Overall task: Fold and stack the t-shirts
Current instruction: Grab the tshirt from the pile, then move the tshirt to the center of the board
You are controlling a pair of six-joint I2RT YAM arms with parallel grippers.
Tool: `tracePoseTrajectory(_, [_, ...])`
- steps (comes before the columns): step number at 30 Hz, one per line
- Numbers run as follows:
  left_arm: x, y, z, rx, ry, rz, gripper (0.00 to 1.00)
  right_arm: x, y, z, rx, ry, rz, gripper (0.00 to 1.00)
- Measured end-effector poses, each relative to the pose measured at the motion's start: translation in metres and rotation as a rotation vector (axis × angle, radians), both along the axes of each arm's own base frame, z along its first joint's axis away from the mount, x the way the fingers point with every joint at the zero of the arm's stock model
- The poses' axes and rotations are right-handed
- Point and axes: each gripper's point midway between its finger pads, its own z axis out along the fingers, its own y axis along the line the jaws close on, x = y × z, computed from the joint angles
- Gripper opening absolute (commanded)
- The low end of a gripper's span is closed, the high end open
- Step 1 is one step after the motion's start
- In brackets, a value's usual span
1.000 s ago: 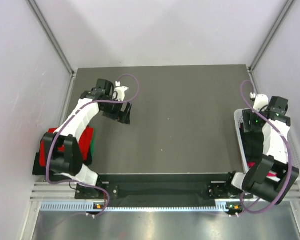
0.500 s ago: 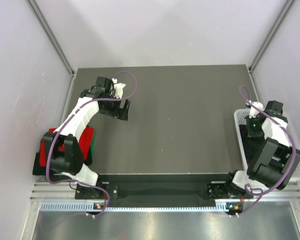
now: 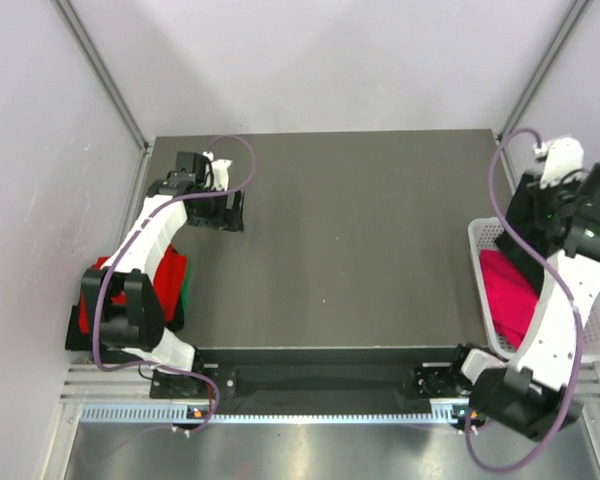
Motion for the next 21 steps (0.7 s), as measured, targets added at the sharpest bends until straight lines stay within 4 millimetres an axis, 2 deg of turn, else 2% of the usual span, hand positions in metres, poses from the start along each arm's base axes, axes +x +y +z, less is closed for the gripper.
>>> tracePoseTrajectory(3, [-0.003,-0.005,0.001,-0.026,-0.001,-0.018,0.86,-0.004,0.016,0.104,-0.109,-0.247,0.064,0.00])
tracePoseTrajectory(5, [-0.006,-0.006,0.006,-0.037,-0.014,-0.022,0.84,-0.012,0.032,0.155,-0.148,-0.365,0.124,0.00])
tracePoseTrajectory(7, [-0.009,-0.007,0.016,-0.049,-0.044,-0.024,0.82,-0.017,0.055,0.194,-0.161,-0.459,0.210,0.00])
tracePoseTrajectory(9, [-0.010,-0.006,0.029,-0.060,-0.087,-0.025,0.81,-0.022,0.083,0.222,-0.149,-0.525,0.311,0.01])
tracePoseTrajectory(12, [-0.014,-0.008,0.047,-0.082,-0.146,-0.034,0.81,-0.016,0.140,0.236,-0.078,-0.543,0.522,0.11])
tracePoseTrajectory(14, [-0.020,-0.009,0.055,-0.095,-0.175,-0.041,0.80,-0.009,0.183,0.231,-0.013,-0.505,0.687,0.13])
tracePoseTrajectory(16, [-0.025,-0.009,0.057,-0.102,-0.187,-0.046,0.80,-0.005,0.210,0.218,0.051,-0.445,0.809,0.13])
tracePoseTrajectory(18, [-0.028,-0.010,0.059,-0.105,-0.192,-0.049,0.80,0.004,0.227,0.196,0.120,-0.359,0.884,0.12])
tracePoseTrajectory(20, [-0.029,-0.010,0.060,-0.105,-0.196,-0.049,0.80,0.014,0.235,0.175,0.170,-0.281,0.915,0.12])
tracePoseTrajectory(21, [-0.029,-0.009,0.060,-0.105,-0.197,-0.049,0.80,0.020,0.238,0.164,0.186,-0.246,0.925,0.21])
